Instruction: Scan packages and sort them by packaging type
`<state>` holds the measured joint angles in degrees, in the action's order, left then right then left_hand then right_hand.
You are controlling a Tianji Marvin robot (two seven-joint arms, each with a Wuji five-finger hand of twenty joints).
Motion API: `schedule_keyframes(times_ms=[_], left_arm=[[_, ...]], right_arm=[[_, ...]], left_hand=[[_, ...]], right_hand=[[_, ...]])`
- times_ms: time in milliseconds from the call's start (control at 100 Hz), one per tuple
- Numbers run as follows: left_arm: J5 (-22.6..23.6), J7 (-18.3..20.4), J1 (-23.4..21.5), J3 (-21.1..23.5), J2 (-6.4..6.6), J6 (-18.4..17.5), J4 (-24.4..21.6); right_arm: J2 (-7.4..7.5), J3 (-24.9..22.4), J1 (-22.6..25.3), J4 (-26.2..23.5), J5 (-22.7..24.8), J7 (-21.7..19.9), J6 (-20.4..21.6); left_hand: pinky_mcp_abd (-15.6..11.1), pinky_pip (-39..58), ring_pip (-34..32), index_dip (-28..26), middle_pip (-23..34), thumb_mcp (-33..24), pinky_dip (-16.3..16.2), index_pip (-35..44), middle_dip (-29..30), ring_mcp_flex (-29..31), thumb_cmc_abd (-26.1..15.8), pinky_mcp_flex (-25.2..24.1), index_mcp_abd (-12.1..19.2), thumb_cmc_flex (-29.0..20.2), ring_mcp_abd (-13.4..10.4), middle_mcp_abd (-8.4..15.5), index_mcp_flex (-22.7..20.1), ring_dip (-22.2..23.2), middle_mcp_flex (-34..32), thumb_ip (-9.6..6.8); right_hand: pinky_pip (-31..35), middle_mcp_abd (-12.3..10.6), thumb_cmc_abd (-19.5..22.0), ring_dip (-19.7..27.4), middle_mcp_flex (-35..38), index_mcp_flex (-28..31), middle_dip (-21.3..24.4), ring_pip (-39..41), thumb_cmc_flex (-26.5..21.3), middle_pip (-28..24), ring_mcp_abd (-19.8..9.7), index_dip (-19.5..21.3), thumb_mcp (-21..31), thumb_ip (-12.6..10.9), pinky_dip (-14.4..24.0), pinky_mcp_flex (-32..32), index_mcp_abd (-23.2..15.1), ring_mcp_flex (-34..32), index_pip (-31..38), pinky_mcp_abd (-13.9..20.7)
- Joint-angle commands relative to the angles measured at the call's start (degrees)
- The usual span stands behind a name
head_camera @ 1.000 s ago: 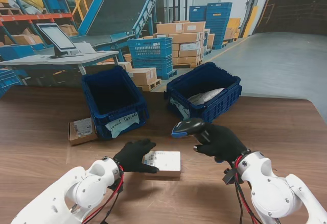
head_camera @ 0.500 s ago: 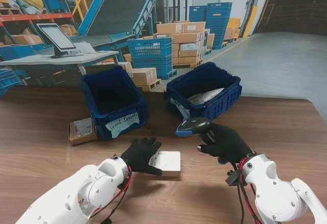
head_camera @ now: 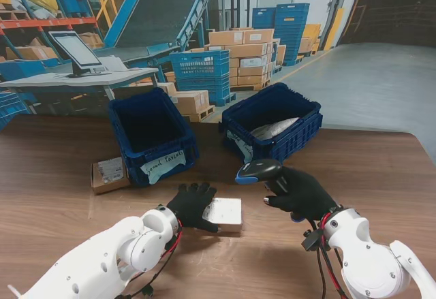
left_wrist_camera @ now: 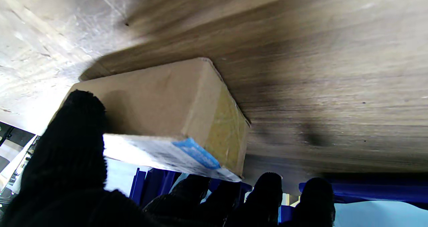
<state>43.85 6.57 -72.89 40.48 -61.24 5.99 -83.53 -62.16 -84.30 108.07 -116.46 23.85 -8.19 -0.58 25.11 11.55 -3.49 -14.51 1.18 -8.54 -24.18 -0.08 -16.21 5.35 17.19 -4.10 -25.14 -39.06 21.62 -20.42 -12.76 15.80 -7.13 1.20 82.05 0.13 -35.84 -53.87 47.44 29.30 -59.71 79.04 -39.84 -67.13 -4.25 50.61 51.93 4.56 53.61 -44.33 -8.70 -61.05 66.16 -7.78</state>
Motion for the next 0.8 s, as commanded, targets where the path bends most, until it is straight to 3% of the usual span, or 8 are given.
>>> schedule_keyframes(times_ms=[0, 120, 140, 190, 420, 640, 740, 790], left_arm=[[-0.5, 0.6, 0.5, -0.5, -0.68, -0.2, 0.8], [-1.3, -1.0, 1.3, -1.7, -1.13, -1.0, 2.9], [-1.3, -1.1, 1.5, -1.9, -1.15, -1.1, 3.2], [-1.2, -1.4, 1.7, -2.4, -1.20, -1.3, 3.7], [-2.2, -4.0, 1.4, -2.7, -1.65, -4.1, 6.4], [-2.1, -8.1, 0.4, -2.3, -2.45, -4.6, 8.0], [-2.6, -10.1, 0.1, -2.1, -2.97, -4.7, 8.9], [-2.9, -10.9, 0.0, -1.9, -3.20, -4.7, 9.3]], right_arm=[[-0.40, -0.1, 0.5, -0.3, -0.2, -0.9, 0.2], [-0.40, -0.1, 0.5, -0.2, -0.3, -0.9, 0.4], [-0.40, -0.2, 0.5, -0.2, -0.4, -0.9, 0.4], [-0.41, -0.2, 0.5, -0.2, -0.4, -0.9, 0.4], [-0.46, -0.2, 0.6, -0.1, -0.8, -0.7, 0.5], [-0.45, -0.1, 0.5, 0.1, -0.9, -0.8, 0.5], [-0.46, 0.0, 0.4, 0.2, -0.9, -0.7, 0.6], [-0.43, 0.0, 0.4, 0.2, -0.9, -0.8, 0.6]], left_hand=[[0.4, -1.9, 0.8, 0.8, -0.8, 1.7, -0.8, -0.6, 0.5, -1.3, -1.0, -0.1, -2.1, -0.5, 0.8, -1.2, 2.1, -0.6, 1.6, -0.45], [0.3, -1.4, -0.4, 0.3, 0.7, 0.3, -0.9, 0.6, -0.3, 1.1, 0.8, 0.7, -1.1, -2.3, 0.6, -0.6, -0.9, -0.1, -1.9, -1.02], [0.4, -0.9, -0.4, -0.9, 0.4, -6.2, -0.6, 0.4, -1.6, 1.7, 2.4, 0.7, -0.9, 0.2, 0.6, -0.5, -1.7, 0.5, -2.9, -0.61], [0.5, 0.1, -1.7, -2.2, 1.2, -11.6, -0.8, 1.6, -2.9, 4.2, 4.2, 1.3, -0.2, 0.9, 0.4, -0.1, -4.0, 1.6, -6.0, -1.67], [0.9, 4.2, -6.7, -8.6, 5.4, -22.0, -0.4, 6.1, -10.1, 14.8, 8.6, 4.0, 2.5, -3.0, -0.6, 1.8, -11.4, 7.4, -16.6, -4.63], [1.2, 11.8, -14.0, -21.8, 20.3, -27.5, -0.4, 17.0, -18.8, 26.5, 10.5, 7.7, 7.5, -9.2, -2.3, 5.1, -18.6, 15.9, -25.8, -6.69], [1.3, 16.9, -18.8, -29.4, 27.6, -29.1, -1.2, 27.8, -20.9, 32.0, 11.4, 9.9, 9.7, -12.4, -2.7, 6.6, -19.3, 20.9, -30.5, -6.64], [1.5, 19.4, -21.2, -33.9, 27.5, -29.8, -1.2, 34.4, -31.5, 34.1, 14.3, 10.6, 11.1, -15.6, -2.9, 7.3, -19.1, 23.8, -34.4, -4.30]], right_hand=[[0.7, 1.7, 1.4, -2.3, 0.9, 0.2, -0.6, 3.3, -4.7, -0.9, -4.6, 0.0, 1.8, 0.0, 0.3, -0.1, -3.2, -3.8, 0.3, 0.1], [0.7, 1.7, 1.4, -2.3, 0.9, 0.3, -0.6, 3.4, -4.6, -0.9, -4.5, 0.0, 1.8, 0.0, 0.3, 0.0, -3.2, -3.9, 0.2, 0.1], [0.7, 1.7, 1.4, -2.3, 0.9, 0.3, -0.6, 3.4, -4.7, -0.9, -4.5, 0.0, 1.8, 0.0, 0.3, -0.1, -3.2, -3.9, 0.2, 0.1], [0.8, 1.7, 1.4, -2.3, 0.9, 0.3, -0.6, 3.4, -4.7, -0.9, -4.5, 0.0, 1.8, 0.0, 0.3, -0.1, -3.2, -3.8, 0.2, 0.1], [0.8, 1.7, 1.3, -2.3, 0.9, 0.4, -0.6, 3.4, -4.7, -0.9, -4.4, 0.0, 1.8, 0.0, 0.3, -0.1, -3.1, -3.9, 0.2, 0.0], [0.8, 1.7, 1.4, -2.3, 0.9, 0.4, -0.6, 3.4, -4.6, -0.9, -4.4, 0.0, 1.8, 0.1, 0.3, -0.1, -3.1, -3.9, 0.1, 0.0], [0.8, 1.7, 1.4, -2.3, 0.9, 0.4, -0.6, 3.4, -4.6, -0.9, -4.5, 0.0, 1.8, 0.1, 0.3, -0.1, -3.1, -3.9, 0.1, 0.0], [0.8, 1.7, 1.4, -2.3, 0.9, 0.4, -0.6, 3.4, -4.6, -0.9, -4.5, 0.0, 1.8, 0.1, 0.3, -0.1, -3.1, -3.9, 0.1, 0.0]])
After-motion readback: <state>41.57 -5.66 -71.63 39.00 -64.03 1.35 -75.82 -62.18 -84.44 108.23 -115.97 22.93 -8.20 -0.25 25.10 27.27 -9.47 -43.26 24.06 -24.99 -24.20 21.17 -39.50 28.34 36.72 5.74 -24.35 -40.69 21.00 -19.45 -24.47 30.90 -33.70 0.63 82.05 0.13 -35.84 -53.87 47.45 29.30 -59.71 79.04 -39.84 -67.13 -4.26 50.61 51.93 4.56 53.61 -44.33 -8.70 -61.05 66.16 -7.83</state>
